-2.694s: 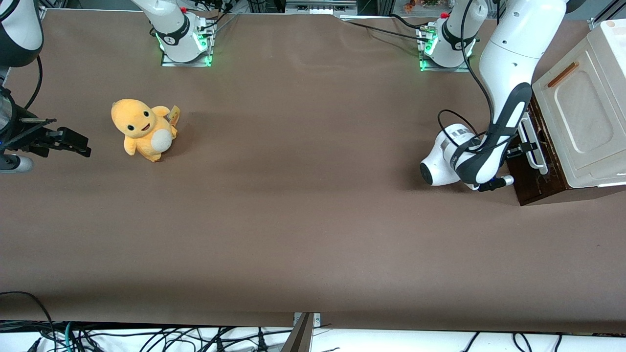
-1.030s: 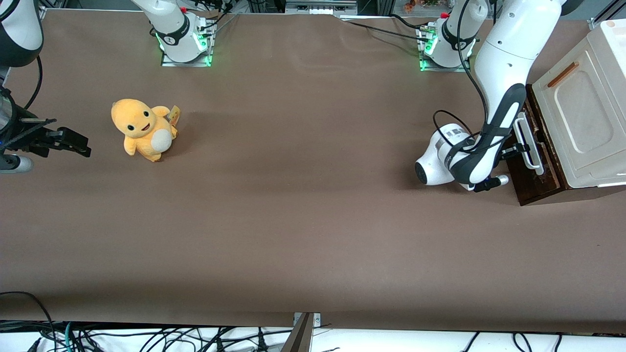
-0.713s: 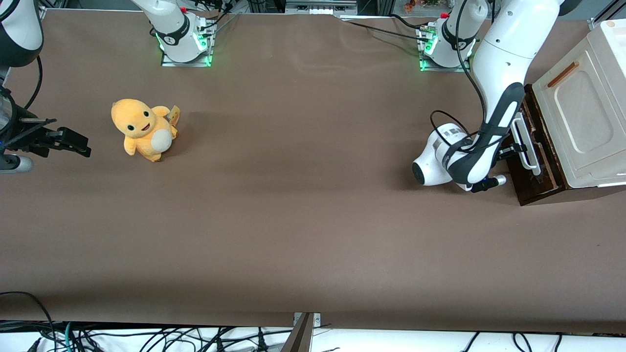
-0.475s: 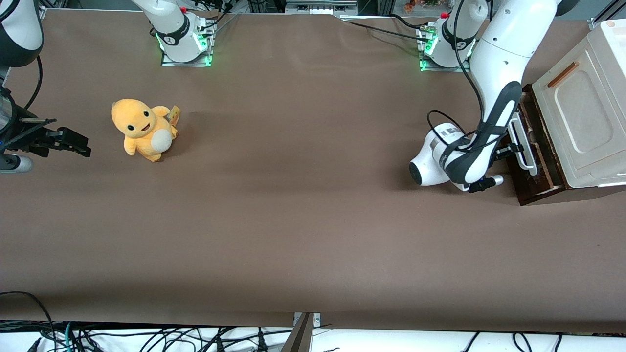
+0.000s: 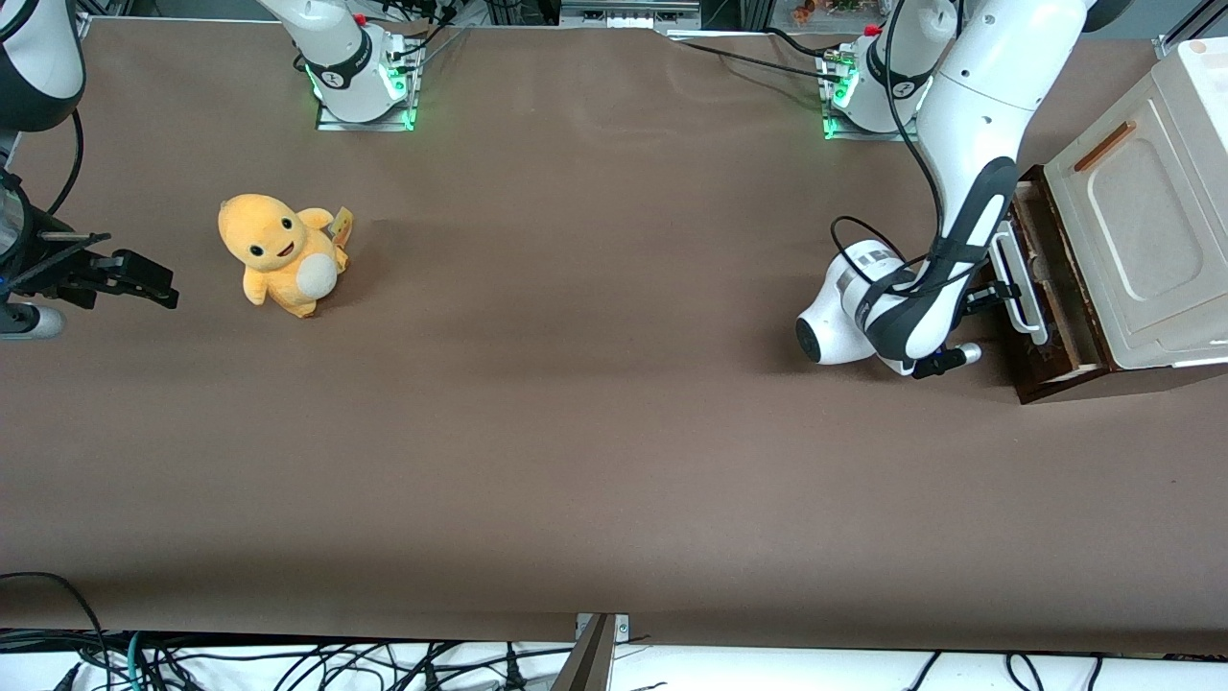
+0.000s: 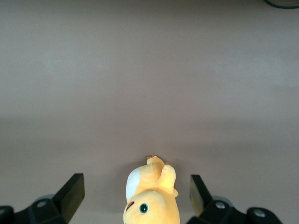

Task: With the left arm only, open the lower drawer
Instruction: 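Pull the gripped handle away from the cabinet, sliding the drawer out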

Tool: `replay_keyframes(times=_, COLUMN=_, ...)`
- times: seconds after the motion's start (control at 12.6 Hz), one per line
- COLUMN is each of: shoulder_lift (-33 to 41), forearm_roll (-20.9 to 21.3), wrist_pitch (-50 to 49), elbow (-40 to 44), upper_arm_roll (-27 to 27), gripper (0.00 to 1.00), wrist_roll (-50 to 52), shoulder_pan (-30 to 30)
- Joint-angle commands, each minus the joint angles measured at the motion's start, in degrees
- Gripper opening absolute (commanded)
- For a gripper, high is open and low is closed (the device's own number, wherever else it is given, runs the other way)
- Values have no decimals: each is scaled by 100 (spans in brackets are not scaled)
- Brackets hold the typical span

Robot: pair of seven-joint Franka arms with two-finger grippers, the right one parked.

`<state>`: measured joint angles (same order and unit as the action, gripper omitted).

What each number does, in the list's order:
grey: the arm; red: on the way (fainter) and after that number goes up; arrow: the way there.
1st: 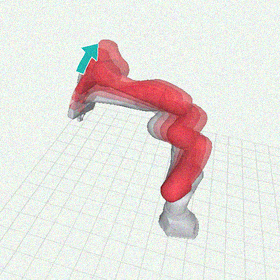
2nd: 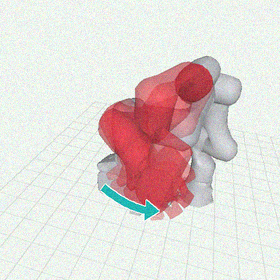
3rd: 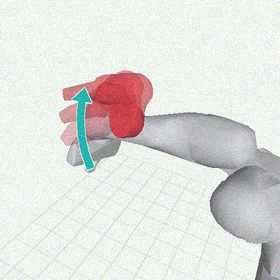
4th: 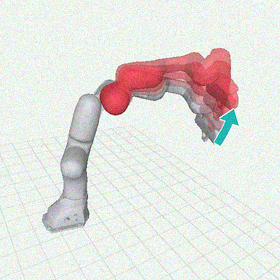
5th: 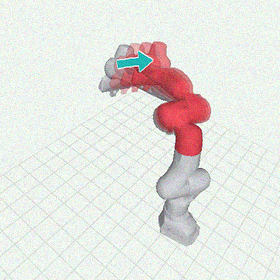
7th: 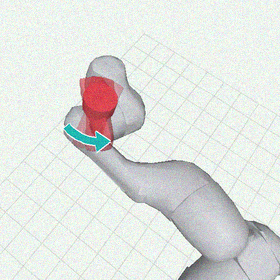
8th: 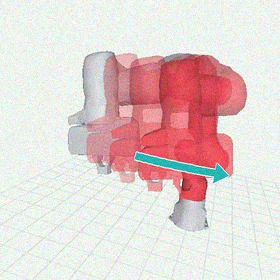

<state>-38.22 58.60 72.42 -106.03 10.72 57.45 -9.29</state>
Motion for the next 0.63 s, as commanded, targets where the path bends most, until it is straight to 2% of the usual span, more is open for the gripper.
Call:
replay_keyframes(times=0.0, shoulder_lift=-10, forearm_roll=-278, wrist_pitch=-238, elbow=258, upper_arm_roll=0, gripper=17, wrist_roll=-138, shoulder_pan=-134)
replay_keyframes(times=0.55, shoulder_lift=-28, forearm_roll=-349, wrist_pitch=-299, elbow=293, upper_arm_roll=36, gripper=17, wrist_roll=-138, shoulder_pan=-204)
